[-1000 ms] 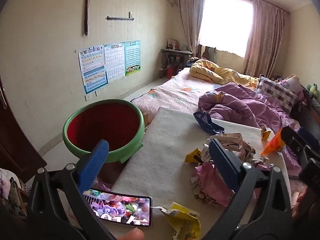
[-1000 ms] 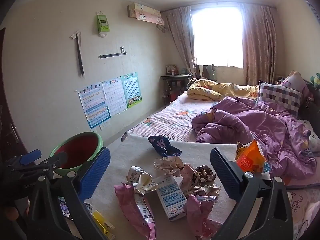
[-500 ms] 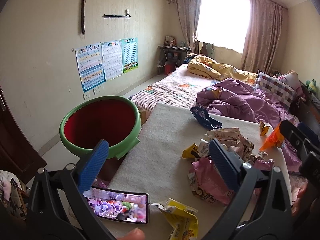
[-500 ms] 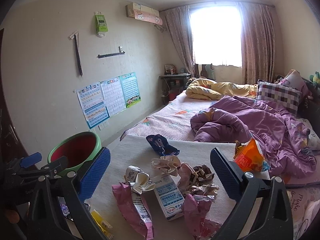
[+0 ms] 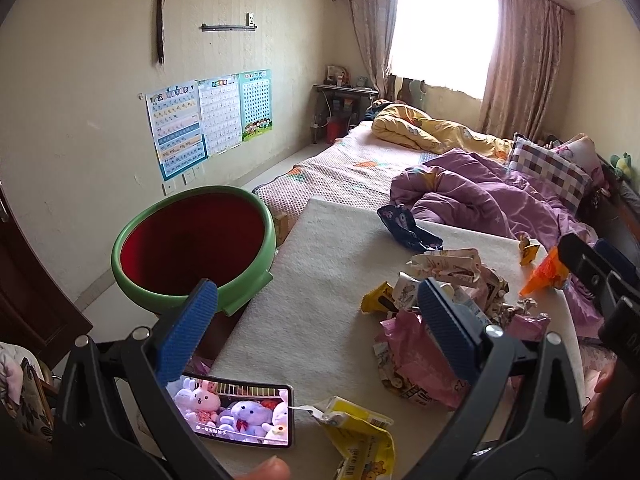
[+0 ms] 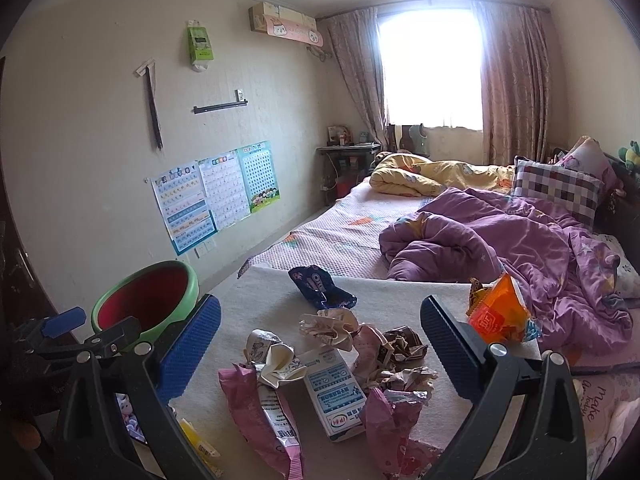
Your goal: Collect trash
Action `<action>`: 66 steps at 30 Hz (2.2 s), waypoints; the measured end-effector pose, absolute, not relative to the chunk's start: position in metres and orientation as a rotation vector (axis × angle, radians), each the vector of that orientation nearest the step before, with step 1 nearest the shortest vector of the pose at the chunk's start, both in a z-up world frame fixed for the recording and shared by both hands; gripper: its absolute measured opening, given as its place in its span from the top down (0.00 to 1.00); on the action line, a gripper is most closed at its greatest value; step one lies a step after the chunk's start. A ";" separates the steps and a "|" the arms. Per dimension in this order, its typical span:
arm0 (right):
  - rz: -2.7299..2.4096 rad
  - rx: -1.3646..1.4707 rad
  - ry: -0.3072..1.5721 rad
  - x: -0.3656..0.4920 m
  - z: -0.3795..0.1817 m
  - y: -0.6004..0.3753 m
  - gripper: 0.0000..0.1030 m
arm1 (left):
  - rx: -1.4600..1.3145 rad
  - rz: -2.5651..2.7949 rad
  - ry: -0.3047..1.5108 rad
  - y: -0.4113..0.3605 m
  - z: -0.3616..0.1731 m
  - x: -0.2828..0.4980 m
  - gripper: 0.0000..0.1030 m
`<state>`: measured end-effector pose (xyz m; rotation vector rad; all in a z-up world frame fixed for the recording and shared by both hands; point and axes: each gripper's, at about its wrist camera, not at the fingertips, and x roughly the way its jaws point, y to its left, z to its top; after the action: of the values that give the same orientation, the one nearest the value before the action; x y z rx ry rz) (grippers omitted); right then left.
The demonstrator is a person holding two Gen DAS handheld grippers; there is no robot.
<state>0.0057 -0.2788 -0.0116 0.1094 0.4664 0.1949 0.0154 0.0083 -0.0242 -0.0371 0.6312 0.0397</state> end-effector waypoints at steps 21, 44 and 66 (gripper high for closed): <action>0.197 0.109 0.474 0.012 -0.015 -0.278 0.07 | -0.036 0.036 0.639 0.006 -0.026 0.023 0.05; 0.208 0.106 0.488 0.012 -0.020 -0.273 0.07 | -0.046 0.013 0.655 0.009 -0.029 0.022 0.05; 0.308 0.116 0.992 -0.057 -0.136 -0.301 0.13 | 0.066 -0.359 1.083 -0.023 -0.141 -0.017 0.33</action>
<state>-0.0574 -0.3013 -0.1358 0.1164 0.9923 0.3082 -0.0175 -0.0233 -0.1409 0.0657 1.0834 -0.3590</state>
